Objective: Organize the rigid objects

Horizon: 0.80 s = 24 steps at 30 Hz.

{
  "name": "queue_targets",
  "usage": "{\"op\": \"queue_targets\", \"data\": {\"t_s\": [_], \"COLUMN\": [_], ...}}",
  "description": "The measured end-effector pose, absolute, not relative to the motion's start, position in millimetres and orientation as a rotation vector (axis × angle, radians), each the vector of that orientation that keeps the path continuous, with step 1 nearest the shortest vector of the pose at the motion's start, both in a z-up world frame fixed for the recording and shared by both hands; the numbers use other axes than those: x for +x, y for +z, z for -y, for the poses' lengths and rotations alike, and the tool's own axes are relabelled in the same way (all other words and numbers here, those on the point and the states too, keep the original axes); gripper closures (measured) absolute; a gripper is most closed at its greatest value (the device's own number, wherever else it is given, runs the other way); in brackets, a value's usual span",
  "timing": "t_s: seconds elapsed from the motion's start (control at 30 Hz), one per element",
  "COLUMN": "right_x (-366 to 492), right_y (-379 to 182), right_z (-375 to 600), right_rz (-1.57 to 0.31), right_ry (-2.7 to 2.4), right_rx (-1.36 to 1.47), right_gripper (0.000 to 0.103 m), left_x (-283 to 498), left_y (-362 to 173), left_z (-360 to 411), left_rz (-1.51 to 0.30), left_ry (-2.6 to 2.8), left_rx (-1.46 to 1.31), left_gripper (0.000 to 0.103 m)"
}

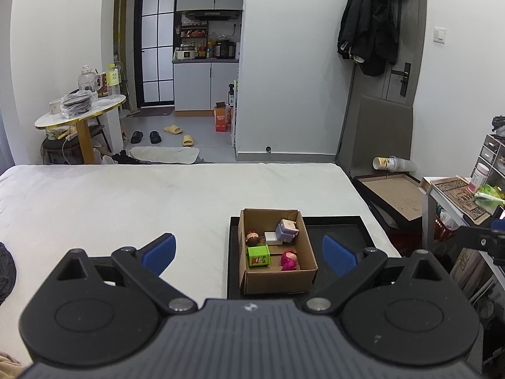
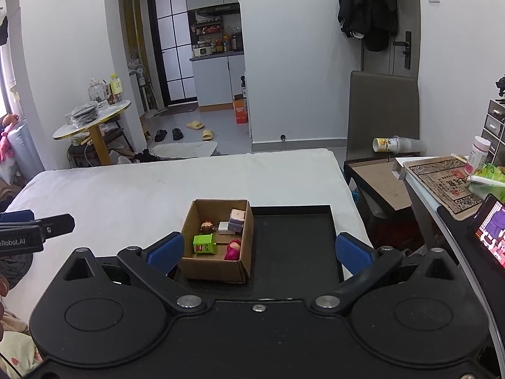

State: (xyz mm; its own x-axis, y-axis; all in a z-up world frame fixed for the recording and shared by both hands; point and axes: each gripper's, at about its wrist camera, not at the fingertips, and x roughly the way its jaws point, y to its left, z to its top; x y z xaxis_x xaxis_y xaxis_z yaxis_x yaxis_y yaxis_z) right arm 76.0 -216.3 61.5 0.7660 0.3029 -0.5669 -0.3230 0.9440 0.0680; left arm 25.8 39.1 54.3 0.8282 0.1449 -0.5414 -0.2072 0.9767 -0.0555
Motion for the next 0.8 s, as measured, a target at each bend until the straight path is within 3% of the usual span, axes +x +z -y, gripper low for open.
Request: {"op": "queue_targets", "data": {"t_s": [0.8], "right_x": [75.9], "right_y": [62.7], "right_z": [219.0], "right_rz": [-0.61], "right_ry": [0.352], "right_rx": [-0.027], "right_gripper": [0.0], "left_x": [25.8], "left_y": [47.9], "left_z": [-31.3], "left_rz": [-0.578], "left_ry": [0.165], "left_rx": [-0.096], "left_gripper": [0.004]}}
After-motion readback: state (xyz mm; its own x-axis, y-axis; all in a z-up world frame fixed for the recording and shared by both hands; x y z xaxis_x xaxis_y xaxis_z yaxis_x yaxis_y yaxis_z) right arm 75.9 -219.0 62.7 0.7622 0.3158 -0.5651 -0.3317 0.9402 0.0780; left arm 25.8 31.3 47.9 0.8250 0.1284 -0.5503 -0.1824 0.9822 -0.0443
